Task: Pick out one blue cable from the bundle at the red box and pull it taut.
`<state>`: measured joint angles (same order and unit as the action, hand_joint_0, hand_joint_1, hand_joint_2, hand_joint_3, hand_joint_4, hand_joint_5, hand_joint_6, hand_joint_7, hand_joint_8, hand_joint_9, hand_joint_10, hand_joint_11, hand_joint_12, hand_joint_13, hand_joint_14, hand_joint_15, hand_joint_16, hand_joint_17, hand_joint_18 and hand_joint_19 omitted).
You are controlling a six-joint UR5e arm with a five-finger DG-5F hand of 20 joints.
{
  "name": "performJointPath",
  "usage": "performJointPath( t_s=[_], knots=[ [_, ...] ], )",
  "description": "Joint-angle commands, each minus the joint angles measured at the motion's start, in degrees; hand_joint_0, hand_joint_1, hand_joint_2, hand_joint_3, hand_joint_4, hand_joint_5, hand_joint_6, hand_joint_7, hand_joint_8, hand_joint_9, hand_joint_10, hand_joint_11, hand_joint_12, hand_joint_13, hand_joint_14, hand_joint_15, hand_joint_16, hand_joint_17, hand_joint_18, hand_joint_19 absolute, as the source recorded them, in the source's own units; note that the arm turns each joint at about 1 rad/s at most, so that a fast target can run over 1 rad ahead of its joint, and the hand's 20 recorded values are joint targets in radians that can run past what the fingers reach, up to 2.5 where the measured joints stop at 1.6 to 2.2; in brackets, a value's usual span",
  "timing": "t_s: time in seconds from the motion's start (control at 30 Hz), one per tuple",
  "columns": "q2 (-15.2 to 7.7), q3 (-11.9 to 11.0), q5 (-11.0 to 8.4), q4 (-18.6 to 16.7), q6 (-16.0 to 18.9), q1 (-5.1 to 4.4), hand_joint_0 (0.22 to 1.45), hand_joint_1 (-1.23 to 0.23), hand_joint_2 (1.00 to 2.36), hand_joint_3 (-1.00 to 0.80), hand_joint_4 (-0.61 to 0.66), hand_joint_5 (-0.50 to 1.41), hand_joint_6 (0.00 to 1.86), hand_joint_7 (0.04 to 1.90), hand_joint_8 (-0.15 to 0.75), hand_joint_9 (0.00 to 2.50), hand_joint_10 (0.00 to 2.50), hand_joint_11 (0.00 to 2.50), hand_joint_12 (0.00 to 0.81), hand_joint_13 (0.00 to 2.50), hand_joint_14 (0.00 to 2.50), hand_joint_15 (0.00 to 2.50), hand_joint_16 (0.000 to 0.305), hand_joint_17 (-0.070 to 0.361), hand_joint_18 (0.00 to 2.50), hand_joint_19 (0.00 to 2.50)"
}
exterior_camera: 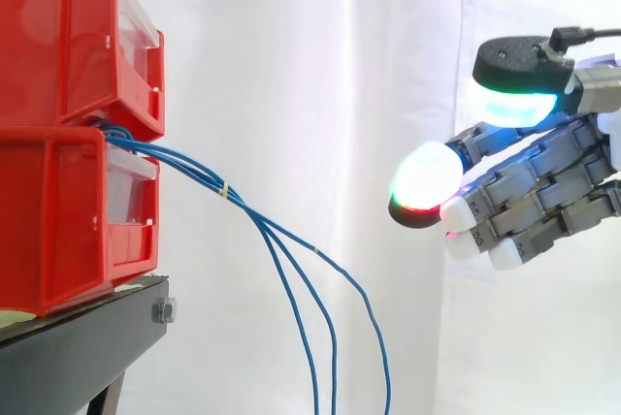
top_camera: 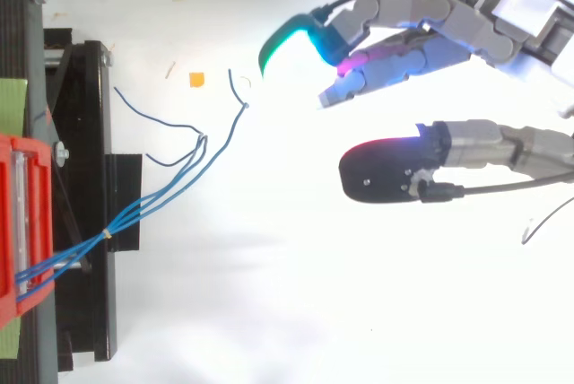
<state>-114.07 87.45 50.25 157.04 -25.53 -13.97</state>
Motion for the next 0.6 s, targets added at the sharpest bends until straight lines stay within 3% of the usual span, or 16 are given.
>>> performJointPath(
  t_s=[0.0, 0.17, 0.4, 0.57],
  knots=[
    [-1.33, 0.00, -2.09, -0.42, -3.65, -0.09, 0.64, -0.63, 1.01, -0.37, 0.27, -0.15, 0.50, 0.77, 0.277, 0.84, 0.01, 0.13, 0.314, 0.70, 0.01, 0.19, 0.037, 0.082, 0.56, 0.47],
    [-5.38, -0.35, -2.09, -5.43, -1.81, 0.17, 0.64, -0.63, 1.01, -0.37, 0.28, -0.15, 0.50, 0.77, 0.275, 0.86, 0.01, 0.15, 0.315, 0.70, 0.01, 0.20, 0.036, 0.082, 0.56, 0.46],
    [-7.40, -1.67, -1.83, -7.54, -2.95, 0.35, 0.64, -0.63, 1.01, -0.37, 0.27, -0.15, 0.50, 0.77, 0.275, 0.87, 0.01, 0.15, 0.316, 0.69, 0.01, 0.20, 0.037, 0.083, 0.53, 0.45],
    [-13.20, -6.68, 1.25, -8.42, -2.25, 1.14, 0.64, -0.63, 1.01, -0.37, 0.28, -0.15, 0.50, 0.77, 0.274, 0.87, 0.01, 0.16, 0.321, 0.68, 0.01, 0.19, 0.037, 0.083, 0.50, 0.44]
  ],
)
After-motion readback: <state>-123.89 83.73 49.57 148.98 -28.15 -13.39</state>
